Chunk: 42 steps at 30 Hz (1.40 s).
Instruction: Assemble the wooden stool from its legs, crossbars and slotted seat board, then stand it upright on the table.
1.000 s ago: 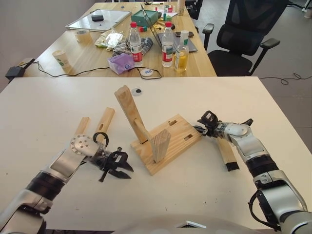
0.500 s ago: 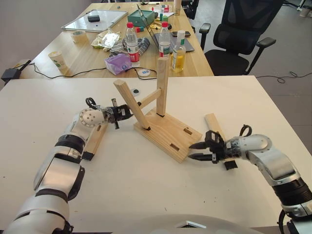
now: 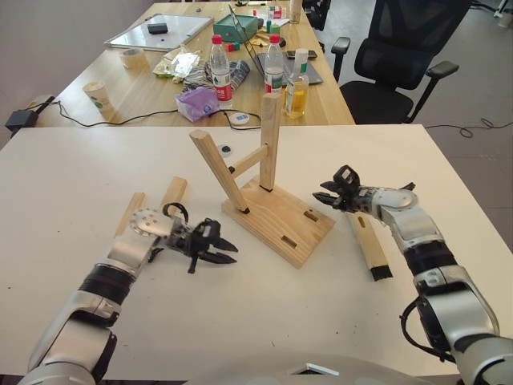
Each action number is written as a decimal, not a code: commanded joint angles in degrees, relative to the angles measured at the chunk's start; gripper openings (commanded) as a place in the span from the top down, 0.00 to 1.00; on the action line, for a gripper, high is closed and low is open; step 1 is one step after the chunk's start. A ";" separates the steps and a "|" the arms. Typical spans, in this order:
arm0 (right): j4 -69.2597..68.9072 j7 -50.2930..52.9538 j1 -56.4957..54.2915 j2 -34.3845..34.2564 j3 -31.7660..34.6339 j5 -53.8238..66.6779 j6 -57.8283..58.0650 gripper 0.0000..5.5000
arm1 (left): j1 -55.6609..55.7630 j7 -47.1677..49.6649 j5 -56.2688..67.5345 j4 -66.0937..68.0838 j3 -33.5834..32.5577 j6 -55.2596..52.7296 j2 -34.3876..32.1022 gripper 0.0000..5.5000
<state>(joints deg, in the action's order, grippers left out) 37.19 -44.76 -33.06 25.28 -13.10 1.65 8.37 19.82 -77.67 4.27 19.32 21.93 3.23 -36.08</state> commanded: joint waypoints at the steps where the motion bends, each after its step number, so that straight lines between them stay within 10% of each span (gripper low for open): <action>1: 6.32 -3.59 -2.29 -0.48 -2.76 -3.67 -4.80 0.67 | 2.63 7.61 -9.35 5.61 2.70 6.72 0.99 0.78; 11: -13.53 -14.74 4.95 1.13 -2.02 0.88 4.33 0.67 | 12.93 31.62 -17.09 24.22 -0.67 21.30 7.92 0.78; 17: -21.77 -11.46 6.88 4.20 2.02 1.88 9.06 0.67 | 11.77 29.29 -14.74 21.20 -3.37 21.79 4.55 0.78; 27: -45.76 -4.17 22.44 13.58 24.19 10.77 20.59 0.67 | 9.99 39.08 -2.56 14.61 -26.95 -6.28 -8.21 0.78; 42: -49.63 -1.58 25.98 15.34 24.67 13.66 22.59 0.66 | -2.73 43.22 7.34 20.06 -37.47 -22.76 -5.08 0.53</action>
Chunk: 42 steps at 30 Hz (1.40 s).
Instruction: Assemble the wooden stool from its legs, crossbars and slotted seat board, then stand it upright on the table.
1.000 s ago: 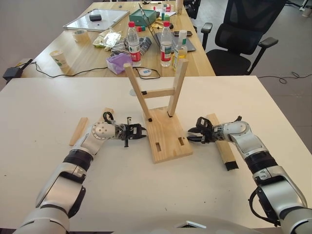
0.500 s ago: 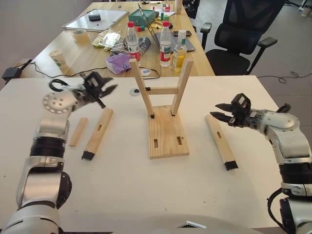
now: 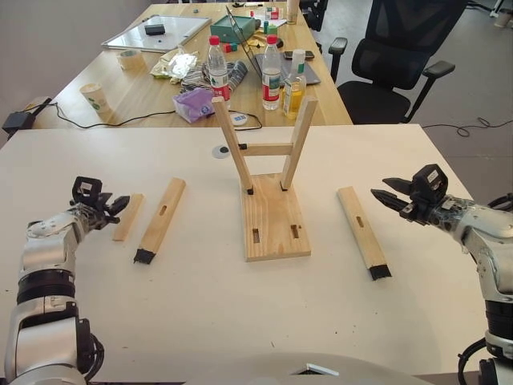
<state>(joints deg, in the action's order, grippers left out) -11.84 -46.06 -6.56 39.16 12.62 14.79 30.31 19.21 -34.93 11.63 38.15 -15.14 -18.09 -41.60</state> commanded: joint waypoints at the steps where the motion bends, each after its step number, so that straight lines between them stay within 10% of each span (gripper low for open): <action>1: -0.72 -0.34 -0.41 1.56 -1.24 0.62 0.70 0.66 | -2.76 0.76 -0.47 1.66 -0.03 -1.21 0.58 0.53; 19: 0.63 -0.39 -2.80 1.98 -3.78 0.92 0.24 0.66 | -8.41 0.04 -0.05 1.22 2.14 -6.33 2.32 0.53; 34: 2.01 2.02 -5.84 0.82 -3.00 1.23 -0.58 0.66 | -9.13 -2.45 1.08 -3.02 2.46 -5.12 3.10 0.92; 42: 4.28 11.25 -15.28 -3.19 5.60 6.57 -1.02 0.66 | -1.07 -3.31 13.64 -18.63 -4.02 -12.40 5.23 0.93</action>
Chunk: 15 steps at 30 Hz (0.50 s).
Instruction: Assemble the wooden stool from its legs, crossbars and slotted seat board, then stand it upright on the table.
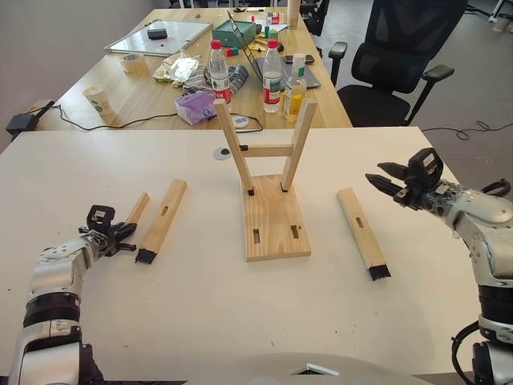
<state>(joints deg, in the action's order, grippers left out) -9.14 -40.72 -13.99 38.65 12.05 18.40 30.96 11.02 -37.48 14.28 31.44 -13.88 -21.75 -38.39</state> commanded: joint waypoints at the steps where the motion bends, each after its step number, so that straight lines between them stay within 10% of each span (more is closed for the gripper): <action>1: 1.38 7.72 -11.17 -4.14 8.91 6.51 -1.07 0.66 | 11.02 -0.07 17.14 -16.66 -7.70 -14.15 2.92 0.93; 8: -5.10 23.30 -28.10 -14.14 14.27 56.97 19.44 0.52 | 28.58 15.62 74.77 -39.92 -11.19 -34.71 14.56 0.93; 15: -1.76 40.80 -33.22 -15.13 5.09 81.55 23.15 0.43 | 26.71 22.61 89.10 -45.91 -2.56 -33.05 18.40 0.93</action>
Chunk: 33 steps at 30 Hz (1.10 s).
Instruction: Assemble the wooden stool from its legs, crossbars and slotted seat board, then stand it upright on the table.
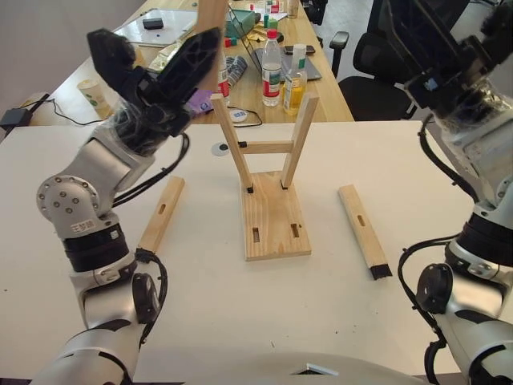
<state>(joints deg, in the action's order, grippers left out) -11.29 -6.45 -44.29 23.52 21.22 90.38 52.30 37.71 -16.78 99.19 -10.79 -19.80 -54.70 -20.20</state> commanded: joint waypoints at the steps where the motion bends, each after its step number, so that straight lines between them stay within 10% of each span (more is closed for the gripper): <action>1: 0.22 8.50 -3.27 0.29 -5.31 12.71 1.74 0.43 | -0.63 2.09 4.71 -4.30 4.49 -0.01 0.24 0.93; 18: 0.53 14.48 -6.86 2.02 -10.45 22.59 1.28 0.43 | -5.26 -3.07 -2.03 -6.49 11.41 1.97 -1.29 0.93; 33: 0.90 16.46 -6.90 -0.03 -9.64 22.61 1.52 0.88 | -5.77 -3.01 -1.39 -7.07 11.56 1.90 -1.78 0.93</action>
<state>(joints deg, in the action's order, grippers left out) -10.48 9.26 -49.96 24.98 11.18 112.55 53.25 31.95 -19.89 97.49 -17.02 -8.55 -52.71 -21.19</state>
